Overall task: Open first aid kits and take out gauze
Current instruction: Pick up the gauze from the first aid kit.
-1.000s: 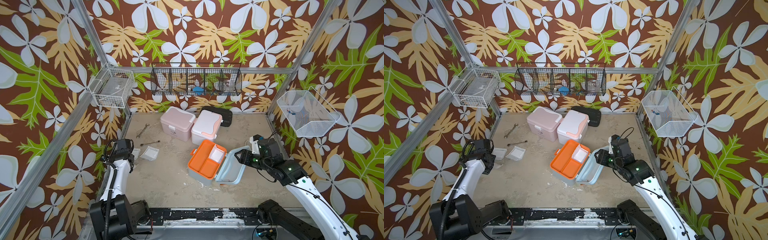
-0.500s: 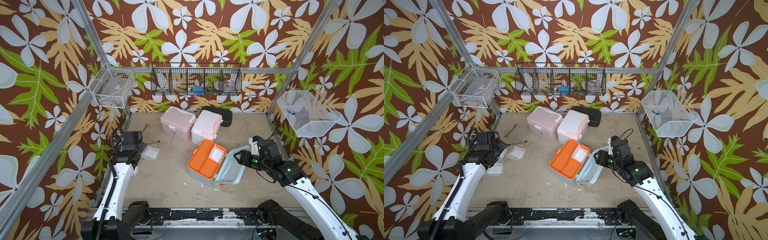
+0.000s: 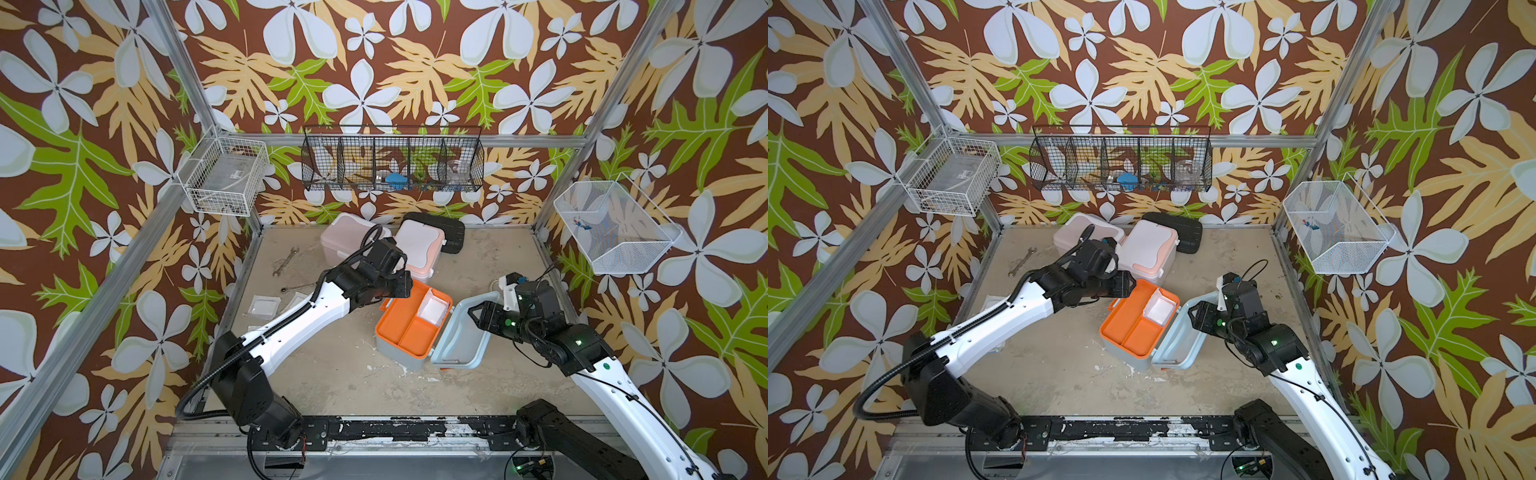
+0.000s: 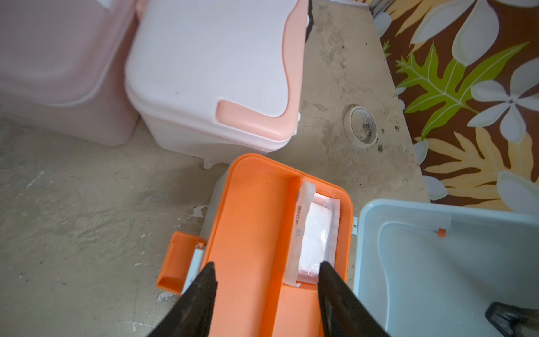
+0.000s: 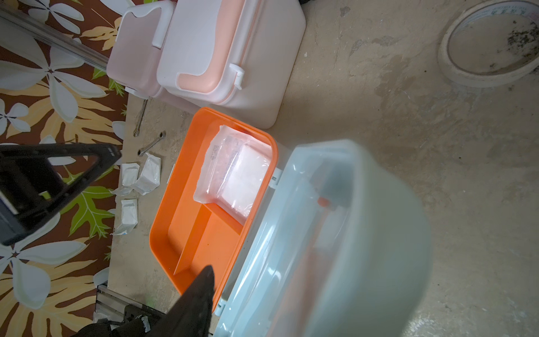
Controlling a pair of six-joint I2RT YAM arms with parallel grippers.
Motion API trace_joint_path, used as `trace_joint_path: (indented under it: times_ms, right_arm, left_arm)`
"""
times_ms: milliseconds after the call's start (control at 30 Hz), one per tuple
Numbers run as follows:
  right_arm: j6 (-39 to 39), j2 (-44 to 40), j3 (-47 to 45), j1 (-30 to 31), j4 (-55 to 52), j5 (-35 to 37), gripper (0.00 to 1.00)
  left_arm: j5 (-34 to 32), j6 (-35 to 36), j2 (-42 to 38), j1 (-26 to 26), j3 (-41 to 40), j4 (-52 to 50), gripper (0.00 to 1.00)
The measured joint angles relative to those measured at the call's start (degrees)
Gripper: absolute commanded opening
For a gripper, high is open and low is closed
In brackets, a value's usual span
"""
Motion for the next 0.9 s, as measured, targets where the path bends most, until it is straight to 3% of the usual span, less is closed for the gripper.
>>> trace_joint_path:
  times_ms: [133,267,533,733,800,900]
  right_arm:
    - [0.2,0.0,0.0,0.0,0.0,0.0,0.61]
    - [0.2,-0.1,0.0,0.0,0.0,0.0,0.61]
    - [0.2,-0.5,0.0,0.0,-0.1,0.0,0.61]
    - [0.2,-0.7,0.0,0.0,-0.1,0.0,0.61]
    - [0.2,-0.8,0.0,0.0,-0.1,0.0,0.61]
    - [0.2,-0.7,0.0,0.0,-0.1,0.0,0.61]
  left_arm:
    - [0.2,2.3,5.9,-3.4,4.2,-3.0,0.54]
    - [0.1,3.7,10.0,-5.7,7.0,-5.0,0.46]
    - [-1.7,4.3,14.3,-6.4,9.0,-6.7,0.32]
    - [-2.7,4.5,15.5,-6.4,10.3,-7.5,0.05]
    - [-3.0,5.1,15.6,-6.5,10.8,-8.0,0.00]
    - [-3.2,5.1,15.2,-6.7,11.6,-8.7,0.00]
